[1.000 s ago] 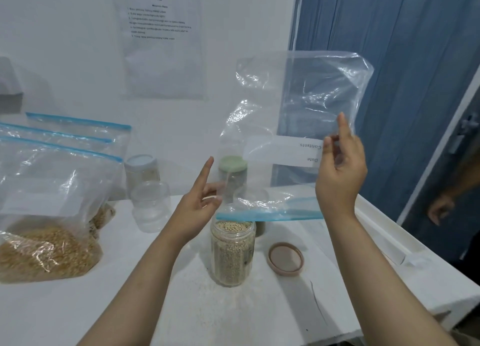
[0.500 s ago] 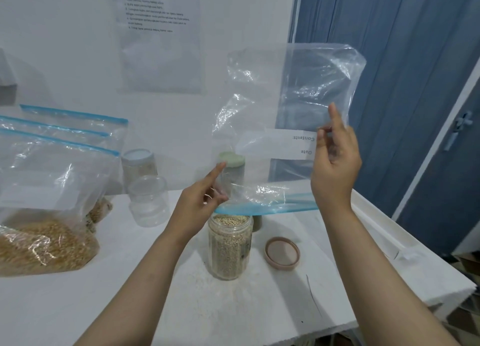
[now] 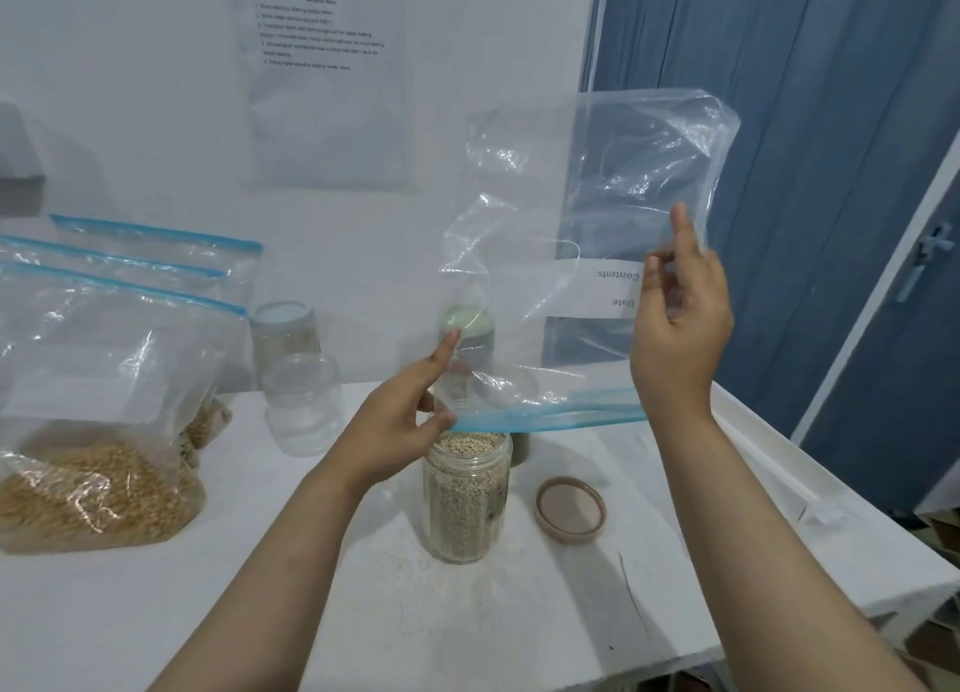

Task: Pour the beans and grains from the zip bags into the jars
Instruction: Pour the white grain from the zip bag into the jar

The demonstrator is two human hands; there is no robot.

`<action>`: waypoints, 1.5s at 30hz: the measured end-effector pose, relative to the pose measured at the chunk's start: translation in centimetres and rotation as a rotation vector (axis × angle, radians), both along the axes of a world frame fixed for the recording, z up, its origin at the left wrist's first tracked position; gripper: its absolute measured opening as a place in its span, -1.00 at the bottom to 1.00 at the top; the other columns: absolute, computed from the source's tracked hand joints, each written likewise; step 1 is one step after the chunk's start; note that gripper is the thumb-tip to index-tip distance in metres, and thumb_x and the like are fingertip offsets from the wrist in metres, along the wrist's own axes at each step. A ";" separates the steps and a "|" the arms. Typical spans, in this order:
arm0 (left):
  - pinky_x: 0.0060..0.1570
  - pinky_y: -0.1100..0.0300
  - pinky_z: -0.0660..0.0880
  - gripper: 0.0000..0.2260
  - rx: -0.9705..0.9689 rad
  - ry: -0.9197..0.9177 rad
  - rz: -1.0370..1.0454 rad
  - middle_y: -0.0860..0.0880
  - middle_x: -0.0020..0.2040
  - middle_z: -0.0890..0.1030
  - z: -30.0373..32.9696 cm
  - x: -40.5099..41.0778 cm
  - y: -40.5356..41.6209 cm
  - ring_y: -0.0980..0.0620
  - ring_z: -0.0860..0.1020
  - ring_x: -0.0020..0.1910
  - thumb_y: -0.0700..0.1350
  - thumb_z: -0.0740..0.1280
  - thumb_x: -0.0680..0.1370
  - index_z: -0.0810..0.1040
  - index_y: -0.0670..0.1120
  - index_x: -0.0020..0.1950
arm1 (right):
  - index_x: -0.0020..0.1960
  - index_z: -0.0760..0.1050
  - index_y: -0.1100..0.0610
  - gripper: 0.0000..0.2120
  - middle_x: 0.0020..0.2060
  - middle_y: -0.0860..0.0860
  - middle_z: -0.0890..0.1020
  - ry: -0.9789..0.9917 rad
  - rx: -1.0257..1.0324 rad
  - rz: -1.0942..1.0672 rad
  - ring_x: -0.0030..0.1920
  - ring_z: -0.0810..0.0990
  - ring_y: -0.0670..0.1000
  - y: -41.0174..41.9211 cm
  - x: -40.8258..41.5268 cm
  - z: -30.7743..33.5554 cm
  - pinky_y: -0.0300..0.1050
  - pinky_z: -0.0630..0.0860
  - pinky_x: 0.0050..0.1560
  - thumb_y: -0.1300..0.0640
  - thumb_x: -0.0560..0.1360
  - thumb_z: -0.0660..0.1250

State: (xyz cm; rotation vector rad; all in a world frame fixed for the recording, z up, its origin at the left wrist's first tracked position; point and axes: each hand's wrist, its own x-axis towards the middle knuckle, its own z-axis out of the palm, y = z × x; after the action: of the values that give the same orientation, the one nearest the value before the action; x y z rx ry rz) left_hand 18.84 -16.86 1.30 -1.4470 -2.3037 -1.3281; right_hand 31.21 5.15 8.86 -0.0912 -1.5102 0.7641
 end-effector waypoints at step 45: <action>0.13 0.21 0.49 -0.21 -0.113 0.105 0.090 0.11 0.15 0.58 -0.4 -0.4 0.5 0.19 0.55 0.00 -0.14 0.35 0.60 -0.08 0.43 0.51 | 0.52 0.31 0.13 -0.52 -0.07 -0.18 0.42 -0.076 0.062 0.026 -0.03 0.45 -0.22 -0.3 -0.5 -0.3 -0.40 0.40 0.11 0.32 0.62 0.23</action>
State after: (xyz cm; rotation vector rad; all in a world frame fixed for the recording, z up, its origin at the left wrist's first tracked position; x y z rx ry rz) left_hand 18.48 -16.38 0.87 -1.3897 -2.3795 -1.0875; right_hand 30.67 4.83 8.59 -0.0543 -1.6084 0.7408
